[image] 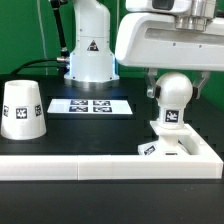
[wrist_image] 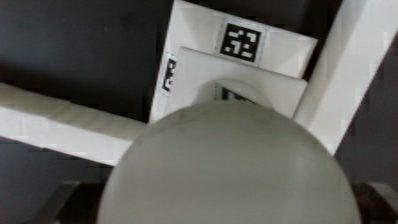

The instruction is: Assemble lamp

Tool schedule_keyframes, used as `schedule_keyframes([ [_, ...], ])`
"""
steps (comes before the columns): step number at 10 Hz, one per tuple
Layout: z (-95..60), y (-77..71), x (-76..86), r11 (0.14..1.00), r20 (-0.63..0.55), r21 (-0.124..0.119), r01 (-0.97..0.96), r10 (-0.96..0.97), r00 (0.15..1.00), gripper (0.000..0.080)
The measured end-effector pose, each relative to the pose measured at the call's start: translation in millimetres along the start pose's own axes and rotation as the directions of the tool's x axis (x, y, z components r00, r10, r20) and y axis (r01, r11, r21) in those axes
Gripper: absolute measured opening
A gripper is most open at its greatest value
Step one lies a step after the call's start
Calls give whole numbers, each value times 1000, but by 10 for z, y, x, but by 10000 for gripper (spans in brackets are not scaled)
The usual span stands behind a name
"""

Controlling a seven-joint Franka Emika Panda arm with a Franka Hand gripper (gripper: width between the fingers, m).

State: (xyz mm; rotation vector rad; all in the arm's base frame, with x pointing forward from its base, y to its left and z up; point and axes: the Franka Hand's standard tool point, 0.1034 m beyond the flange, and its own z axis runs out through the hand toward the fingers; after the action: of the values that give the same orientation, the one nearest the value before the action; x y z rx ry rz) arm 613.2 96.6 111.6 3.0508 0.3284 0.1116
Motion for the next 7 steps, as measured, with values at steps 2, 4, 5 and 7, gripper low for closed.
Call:
schedule_keyframes([
  [2,-2,-37,-6,977,20,6,-212,212,977,579],
  [4,-3,-53,-1,927,20,3,-374,374,927,580],
  [5,-4,-54,4,919,16,3,-395,395,919,580],
  [7,-4,-44,3,855,16,4,-518,518,855,580],
])
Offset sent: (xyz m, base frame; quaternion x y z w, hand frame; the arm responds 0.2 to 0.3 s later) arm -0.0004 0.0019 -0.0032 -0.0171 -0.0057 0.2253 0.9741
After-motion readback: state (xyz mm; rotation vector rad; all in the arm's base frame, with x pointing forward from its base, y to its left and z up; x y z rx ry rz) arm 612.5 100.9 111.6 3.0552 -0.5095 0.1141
